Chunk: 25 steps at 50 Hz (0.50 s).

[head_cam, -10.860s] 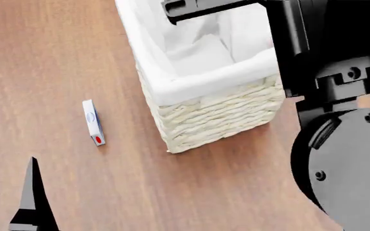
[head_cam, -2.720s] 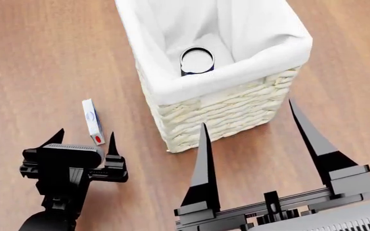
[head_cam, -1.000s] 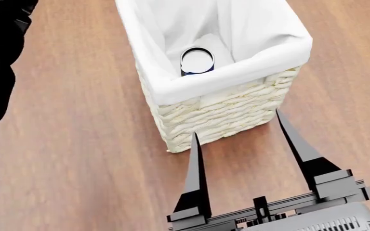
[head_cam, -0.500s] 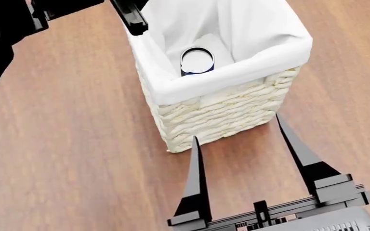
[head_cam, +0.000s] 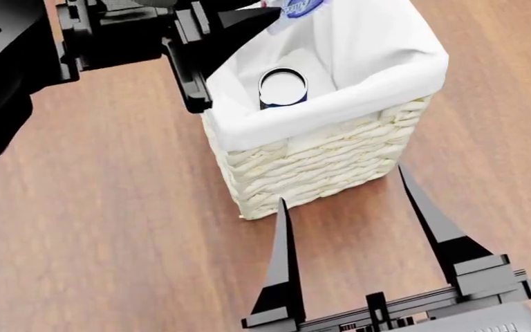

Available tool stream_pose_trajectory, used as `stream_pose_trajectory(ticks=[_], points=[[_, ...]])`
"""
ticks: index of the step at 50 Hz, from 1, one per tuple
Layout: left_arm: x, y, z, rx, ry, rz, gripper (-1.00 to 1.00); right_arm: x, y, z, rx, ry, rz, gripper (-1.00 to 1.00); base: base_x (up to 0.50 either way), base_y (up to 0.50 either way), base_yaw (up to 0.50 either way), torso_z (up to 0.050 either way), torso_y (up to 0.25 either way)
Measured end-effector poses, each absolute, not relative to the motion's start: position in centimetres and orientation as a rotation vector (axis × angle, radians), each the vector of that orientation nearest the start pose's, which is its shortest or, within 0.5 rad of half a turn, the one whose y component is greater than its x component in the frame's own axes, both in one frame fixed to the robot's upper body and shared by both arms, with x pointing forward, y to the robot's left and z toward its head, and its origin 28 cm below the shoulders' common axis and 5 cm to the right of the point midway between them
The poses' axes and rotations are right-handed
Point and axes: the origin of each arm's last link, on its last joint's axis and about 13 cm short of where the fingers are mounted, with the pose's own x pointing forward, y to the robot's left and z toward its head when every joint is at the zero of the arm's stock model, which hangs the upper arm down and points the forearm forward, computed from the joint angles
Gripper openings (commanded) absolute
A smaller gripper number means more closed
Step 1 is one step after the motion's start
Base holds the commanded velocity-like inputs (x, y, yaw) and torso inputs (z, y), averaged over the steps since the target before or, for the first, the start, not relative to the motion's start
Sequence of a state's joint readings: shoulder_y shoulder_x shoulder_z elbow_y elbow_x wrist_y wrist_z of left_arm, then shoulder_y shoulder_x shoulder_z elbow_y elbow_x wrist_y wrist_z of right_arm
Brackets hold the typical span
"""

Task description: Pick up the alphabet soup and the cream cheese box, and put them in the basket.

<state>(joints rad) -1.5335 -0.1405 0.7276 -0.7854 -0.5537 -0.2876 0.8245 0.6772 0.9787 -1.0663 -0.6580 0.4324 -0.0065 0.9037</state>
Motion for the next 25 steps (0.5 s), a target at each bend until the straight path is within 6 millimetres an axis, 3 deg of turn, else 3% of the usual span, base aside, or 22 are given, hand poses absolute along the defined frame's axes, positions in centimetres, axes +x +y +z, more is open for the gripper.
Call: stream_pose_trajectory(ticks=[25], points=[[41.90, 17.64, 32.19, 0.390, -0.145, -1.127, -1.00, 19.36, -10.97, 16.66, -0.273, -0.550, 0.179, 1.00, 0.00, 0.00, 0.00, 0.000, 0.001]])
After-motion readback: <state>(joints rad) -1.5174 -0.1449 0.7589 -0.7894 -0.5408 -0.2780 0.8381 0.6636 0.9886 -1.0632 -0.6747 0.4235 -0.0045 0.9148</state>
